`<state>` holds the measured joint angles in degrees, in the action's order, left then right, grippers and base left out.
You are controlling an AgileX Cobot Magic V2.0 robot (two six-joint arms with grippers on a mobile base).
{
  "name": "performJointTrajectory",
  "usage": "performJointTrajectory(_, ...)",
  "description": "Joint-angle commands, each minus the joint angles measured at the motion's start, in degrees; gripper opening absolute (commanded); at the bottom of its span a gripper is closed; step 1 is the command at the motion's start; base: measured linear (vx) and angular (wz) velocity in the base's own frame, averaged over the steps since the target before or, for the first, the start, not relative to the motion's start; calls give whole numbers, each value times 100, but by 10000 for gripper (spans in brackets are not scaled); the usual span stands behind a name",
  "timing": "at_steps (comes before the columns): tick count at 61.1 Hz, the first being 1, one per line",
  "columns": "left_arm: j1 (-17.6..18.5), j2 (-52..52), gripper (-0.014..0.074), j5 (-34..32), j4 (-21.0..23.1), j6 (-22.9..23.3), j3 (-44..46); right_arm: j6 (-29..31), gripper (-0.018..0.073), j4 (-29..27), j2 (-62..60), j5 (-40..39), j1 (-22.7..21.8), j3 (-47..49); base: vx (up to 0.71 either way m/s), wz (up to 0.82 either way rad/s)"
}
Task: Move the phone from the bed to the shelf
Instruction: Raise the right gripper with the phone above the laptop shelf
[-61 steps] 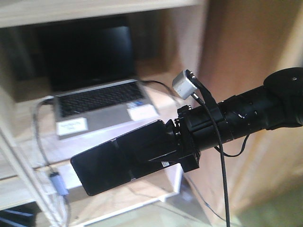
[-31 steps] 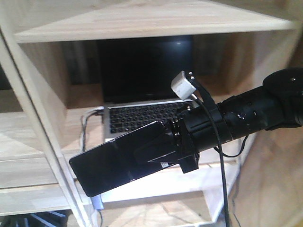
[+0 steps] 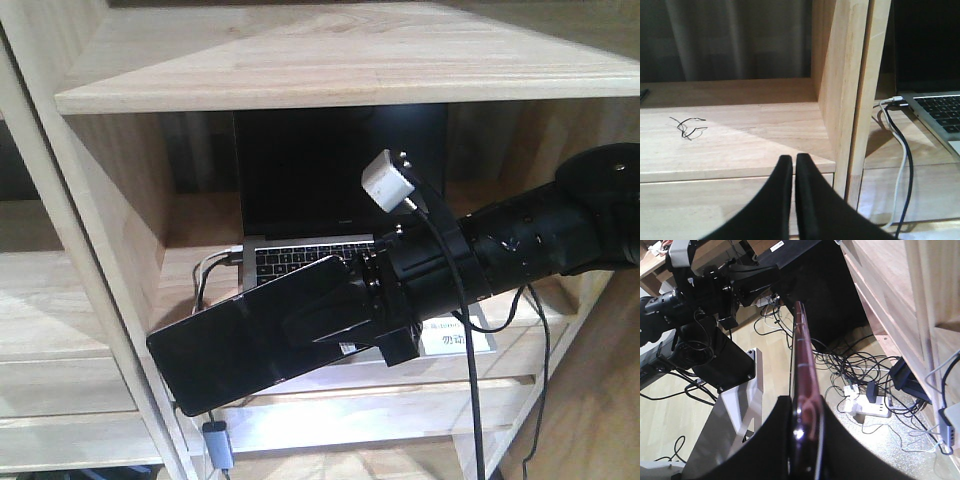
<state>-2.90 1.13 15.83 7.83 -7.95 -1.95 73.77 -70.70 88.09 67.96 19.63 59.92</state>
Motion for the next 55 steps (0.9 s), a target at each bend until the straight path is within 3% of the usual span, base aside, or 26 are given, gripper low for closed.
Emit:
performJointTrajectory(1,32,28,1,-419,54,22,-15,54,-1,-506,-238,592,-5,132,6,1)
performJointTrajectory(55,32,28,1,-419,54,22,-15,54,-1,-513,-238,598,-5,132,1,0)
